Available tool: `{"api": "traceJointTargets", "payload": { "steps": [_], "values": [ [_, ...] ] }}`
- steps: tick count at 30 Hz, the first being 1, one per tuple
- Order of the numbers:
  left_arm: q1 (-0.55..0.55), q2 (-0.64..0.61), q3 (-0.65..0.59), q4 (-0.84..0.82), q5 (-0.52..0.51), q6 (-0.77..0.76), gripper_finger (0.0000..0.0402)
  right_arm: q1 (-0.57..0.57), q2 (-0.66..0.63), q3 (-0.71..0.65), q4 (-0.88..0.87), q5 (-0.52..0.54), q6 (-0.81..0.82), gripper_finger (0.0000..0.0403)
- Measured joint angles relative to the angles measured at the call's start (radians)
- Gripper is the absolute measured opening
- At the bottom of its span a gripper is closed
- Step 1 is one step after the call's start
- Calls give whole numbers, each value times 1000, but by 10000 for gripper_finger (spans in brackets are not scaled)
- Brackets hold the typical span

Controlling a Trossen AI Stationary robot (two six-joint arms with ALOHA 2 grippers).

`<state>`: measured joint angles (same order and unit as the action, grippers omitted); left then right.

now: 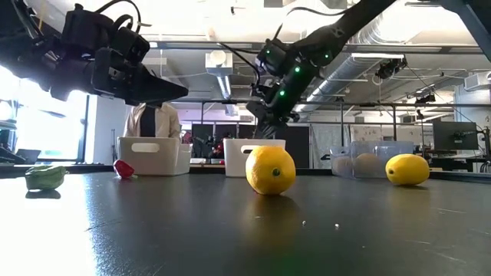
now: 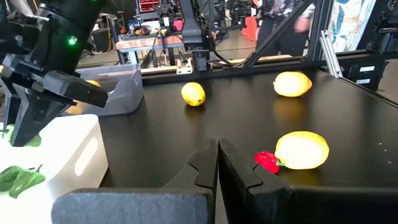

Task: Sort produce into baskets

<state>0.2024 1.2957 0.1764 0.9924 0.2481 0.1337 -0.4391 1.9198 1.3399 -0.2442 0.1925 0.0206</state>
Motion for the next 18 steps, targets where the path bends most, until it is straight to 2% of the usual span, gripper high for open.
{"api": "traceJointTargets", "payload": {
  "steps": [7,18],
  "values": [
    [0,0,0,0,0,-1,0,-6,0,0,-21,1,6,90],
    [-1,0,0,0,0,-2,0,-17,0,0,-69,-39,91,84]
  ]
}}
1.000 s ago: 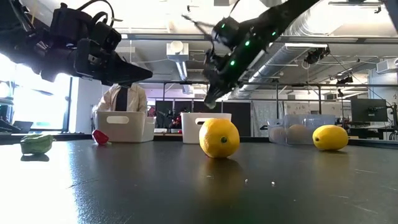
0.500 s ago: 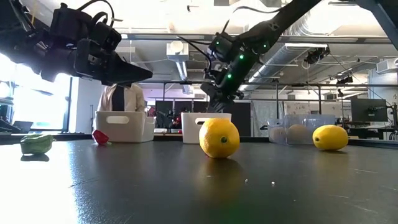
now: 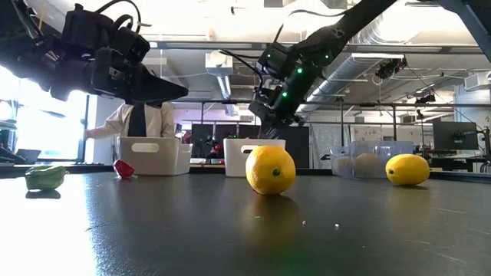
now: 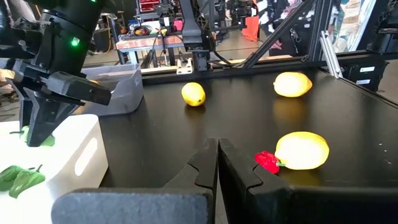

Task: Sort produce into baskets

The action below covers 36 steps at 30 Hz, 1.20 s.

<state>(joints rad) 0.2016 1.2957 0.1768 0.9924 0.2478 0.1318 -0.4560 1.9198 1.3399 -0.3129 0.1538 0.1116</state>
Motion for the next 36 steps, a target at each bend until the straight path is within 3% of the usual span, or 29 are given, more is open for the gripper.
{"api": "traceJointTargets", "payload": {
  "steps": [6,13,20,30,36],
  "values": [
    [1,0,1,0,0,0,0,-5,0,0,-47,-46,118,83],
    [1,0,1,0,0,1,0,-4,0,17,-87,-52,132,83],
    [1,0,1,0,0,1,0,-2,34,162,-229,-32,73,83],
    [1,0,1,-5,5,2,0,1,246,444,-491,-23,0,83],
    [0,0,1,-9,6,2,0,1,314,505,-554,-23,0,83]
  ]
}}
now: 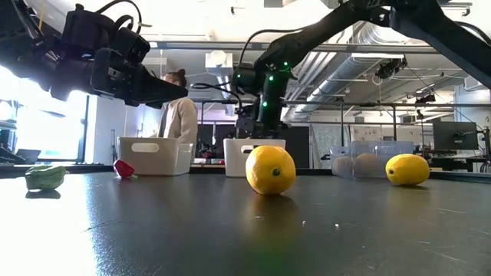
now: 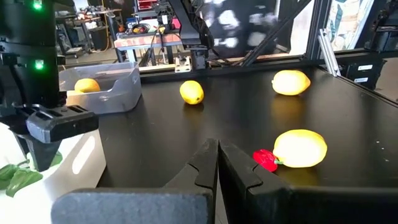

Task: Sort produce into baskets

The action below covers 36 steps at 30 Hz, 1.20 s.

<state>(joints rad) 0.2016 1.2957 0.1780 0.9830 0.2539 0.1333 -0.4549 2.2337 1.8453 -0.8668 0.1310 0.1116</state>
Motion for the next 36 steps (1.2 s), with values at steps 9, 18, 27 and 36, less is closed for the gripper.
{"api": "traceJointTargets", "payload": {
  "steps": [9,18,27,36],
  "values": [
    [0,0,0,-2,1,0,0,27,6,1,-19,58,-36,181],
    [1,0,0,-18,2,-1,0,88,-23,95,-71,169,-120,210],
    [-1,0,0,-43,5,-24,0,160,-113,-28,8,280,-122,18],
    [-2,0,0,-56,5,-19,0,220,-348,-418,411,277,-90,3]
  ]
}}
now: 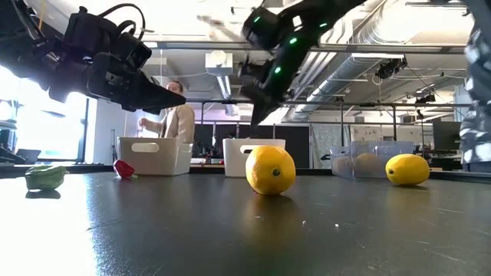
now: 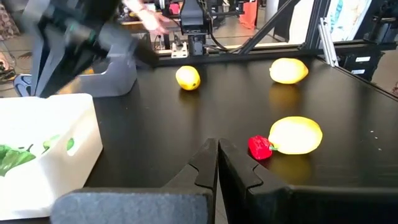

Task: Sort produce into baskets

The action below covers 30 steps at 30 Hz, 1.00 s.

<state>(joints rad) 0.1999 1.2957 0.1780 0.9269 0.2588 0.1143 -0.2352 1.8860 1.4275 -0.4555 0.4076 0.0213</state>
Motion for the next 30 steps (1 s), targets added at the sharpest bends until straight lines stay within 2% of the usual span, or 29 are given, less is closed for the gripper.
{"api": "traceJointTargets", "payload": {
  "steps": [7,11,14,18,25,30],
  "values": [
    [-7,0,0,-12,0,17,0,50,-217,-336,338,-48,34,2],
    [-32,0,1,-25,1,45,0,67,-281,-499,525,-54,75,1],
    [-56,0,27,-91,2,77,0,69,-302,-595,657,-106,84,0],
    [-98,0,97,-281,2,98,0,68,-306,-673,793,-156,74,0],
    [-215,0,247,-687,-14,106,0,65,-306,-678,794,-172,40,0],
    [-317,0,336,-945,-106,136,3,65,-306,-677,789,-172,38,0]
  ]
}}
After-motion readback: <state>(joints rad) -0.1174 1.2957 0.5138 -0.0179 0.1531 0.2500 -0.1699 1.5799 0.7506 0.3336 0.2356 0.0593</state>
